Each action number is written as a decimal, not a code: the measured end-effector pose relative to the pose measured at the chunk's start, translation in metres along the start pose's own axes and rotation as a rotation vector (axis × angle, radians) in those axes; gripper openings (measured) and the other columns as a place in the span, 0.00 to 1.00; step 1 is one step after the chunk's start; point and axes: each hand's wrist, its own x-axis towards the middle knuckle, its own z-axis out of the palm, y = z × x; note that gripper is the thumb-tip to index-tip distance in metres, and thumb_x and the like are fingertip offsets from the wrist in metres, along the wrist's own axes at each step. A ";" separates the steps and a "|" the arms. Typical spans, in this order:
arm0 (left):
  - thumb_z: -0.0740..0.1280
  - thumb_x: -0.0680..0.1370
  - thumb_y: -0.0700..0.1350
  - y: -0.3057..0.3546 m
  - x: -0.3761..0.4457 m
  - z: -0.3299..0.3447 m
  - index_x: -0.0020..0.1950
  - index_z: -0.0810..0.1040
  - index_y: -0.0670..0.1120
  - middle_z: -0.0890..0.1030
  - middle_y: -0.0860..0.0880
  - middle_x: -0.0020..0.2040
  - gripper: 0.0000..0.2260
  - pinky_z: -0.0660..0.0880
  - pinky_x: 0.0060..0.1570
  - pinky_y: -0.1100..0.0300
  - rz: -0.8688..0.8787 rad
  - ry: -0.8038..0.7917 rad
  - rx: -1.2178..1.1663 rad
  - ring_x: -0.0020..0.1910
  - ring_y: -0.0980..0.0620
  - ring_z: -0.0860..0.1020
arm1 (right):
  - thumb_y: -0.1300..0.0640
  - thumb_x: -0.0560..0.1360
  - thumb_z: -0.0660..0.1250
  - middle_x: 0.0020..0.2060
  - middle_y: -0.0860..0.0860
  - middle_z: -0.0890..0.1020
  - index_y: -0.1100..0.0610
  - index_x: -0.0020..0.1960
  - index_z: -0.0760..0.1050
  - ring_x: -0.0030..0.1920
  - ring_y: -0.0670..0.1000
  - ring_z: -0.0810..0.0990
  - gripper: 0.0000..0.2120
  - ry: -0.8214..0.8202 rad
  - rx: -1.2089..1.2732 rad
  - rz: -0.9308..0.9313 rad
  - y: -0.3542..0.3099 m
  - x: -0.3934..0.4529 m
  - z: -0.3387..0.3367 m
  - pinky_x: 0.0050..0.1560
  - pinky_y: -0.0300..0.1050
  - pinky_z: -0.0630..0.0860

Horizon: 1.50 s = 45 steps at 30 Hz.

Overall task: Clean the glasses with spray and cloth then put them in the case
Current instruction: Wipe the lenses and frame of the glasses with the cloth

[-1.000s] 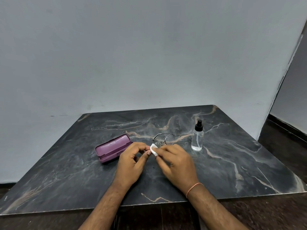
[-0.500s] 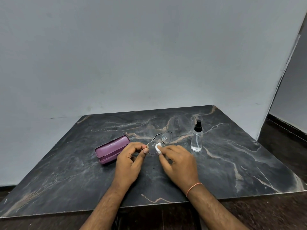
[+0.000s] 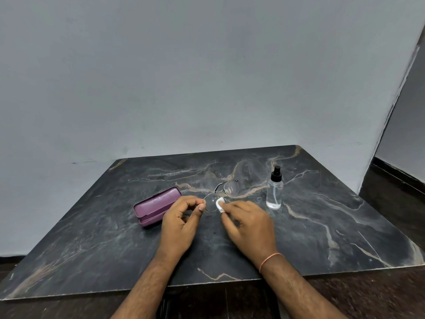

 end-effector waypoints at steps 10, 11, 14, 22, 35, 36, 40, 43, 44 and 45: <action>0.71 0.82 0.54 -0.002 -0.001 0.001 0.54 0.86 0.57 0.86 0.58 0.52 0.05 0.81 0.53 0.63 0.027 -0.053 0.044 0.54 0.51 0.85 | 0.58 0.77 0.79 0.42 0.43 0.86 0.50 0.59 0.89 0.39 0.48 0.82 0.12 0.068 0.008 0.051 0.003 0.003 0.001 0.40 0.47 0.82; 0.71 0.82 0.54 -0.003 -0.001 0.001 0.54 0.86 0.56 0.86 0.58 0.52 0.05 0.81 0.54 0.63 0.031 -0.058 0.049 0.54 0.52 0.85 | 0.57 0.77 0.77 0.43 0.43 0.86 0.50 0.60 0.89 0.40 0.48 0.83 0.11 0.046 0.029 0.014 0.002 0.002 0.001 0.41 0.46 0.82; 0.71 0.82 0.53 -0.006 0.000 0.000 0.54 0.86 0.56 0.86 0.58 0.53 0.05 0.81 0.54 0.62 0.047 -0.066 0.059 0.55 0.52 0.85 | 0.53 0.79 0.74 0.47 0.42 0.87 0.48 0.60 0.88 0.44 0.46 0.83 0.11 -0.042 0.078 -0.097 -0.003 0.000 0.002 0.45 0.41 0.80; 0.71 0.83 0.52 -0.006 0.000 0.001 0.55 0.87 0.54 0.85 0.59 0.52 0.06 0.80 0.55 0.62 0.078 -0.095 0.100 0.55 0.53 0.85 | 0.54 0.80 0.74 0.44 0.41 0.84 0.47 0.61 0.88 0.39 0.41 0.81 0.11 -0.047 0.185 -0.027 -0.002 0.001 0.002 0.40 0.39 0.78; 0.70 0.83 0.54 -0.006 0.000 0.001 0.55 0.85 0.62 0.86 0.58 0.54 0.04 0.82 0.50 0.54 0.027 0.016 -0.013 0.54 0.51 0.85 | 0.58 0.82 0.73 0.39 0.59 0.87 0.56 0.53 0.89 0.28 0.48 0.78 0.05 -0.216 0.916 0.919 -0.013 0.006 0.006 0.23 0.40 0.73; 0.70 0.83 0.54 -0.006 0.001 0.001 0.55 0.85 0.63 0.86 0.58 0.54 0.04 0.82 0.50 0.55 0.024 0.019 -0.022 0.55 0.52 0.85 | 0.59 0.82 0.73 0.39 0.58 0.87 0.57 0.55 0.88 0.30 0.48 0.79 0.06 -0.229 1.015 0.964 -0.019 0.007 0.007 0.23 0.39 0.74; 0.70 0.82 0.57 -0.005 0.001 0.001 0.56 0.84 0.68 0.87 0.59 0.54 0.06 0.80 0.51 0.67 -0.011 0.045 -0.084 0.55 0.56 0.86 | 0.57 0.83 0.71 0.45 0.55 0.88 0.58 0.60 0.86 0.38 0.48 0.83 0.09 -0.238 1.334 1.075 -0.037 0.010 0.009 0.31 0.39 0.75; 0.72 0.81 0.58 -0.004 -0.001 0.001 0.61 0.84 0.69 0.88 0.59 0.56 0.10 0.81 0.51 0.68 -0.021 0.038 -0.134 0.56 0.56 0.87 | 0.54 0.79 0.73 0.49 0.55 0.88 0.54 0.58 0.87 0.41 0.47 0.84 0.10 -0.227 1.418 1.082 -0.038 0.010 0.008 0.34 0.40 0.74; 0.72 0.82 0.57 -0.003 -0.001 0.001 0.64 0.84 0.69 0.88 0.57 0.57 0.12 0.82 0.53 0.66 -0.020 0.022 -0.140 0.57 0.54 0.87 | 0.54 0.78 0.73 0.50 0.55 0.88 0.54 0.57 0.88 0.41 0.47 0.84 0.10 -0.220 1.441 1.090 -0.036 0.010 0.007 0.35 0.40 0.74; 0.72 0.82 0.56 -0.003 -0.002 0.001 0.67 0.83 0.67 0.87 0.56 0.58 0.14 0.82 0.55 0.65 0.000 0.007 -0.128 0.58 0.52 0.86 | 0.54 0.77 0.74 0.50 0.55 0.88 0.54 0.57 0.88 0.41 0.47 0.84 0.11 -0.217 1.462 1.097 -0.034 0.010 0.007 0.34 0.40 0.74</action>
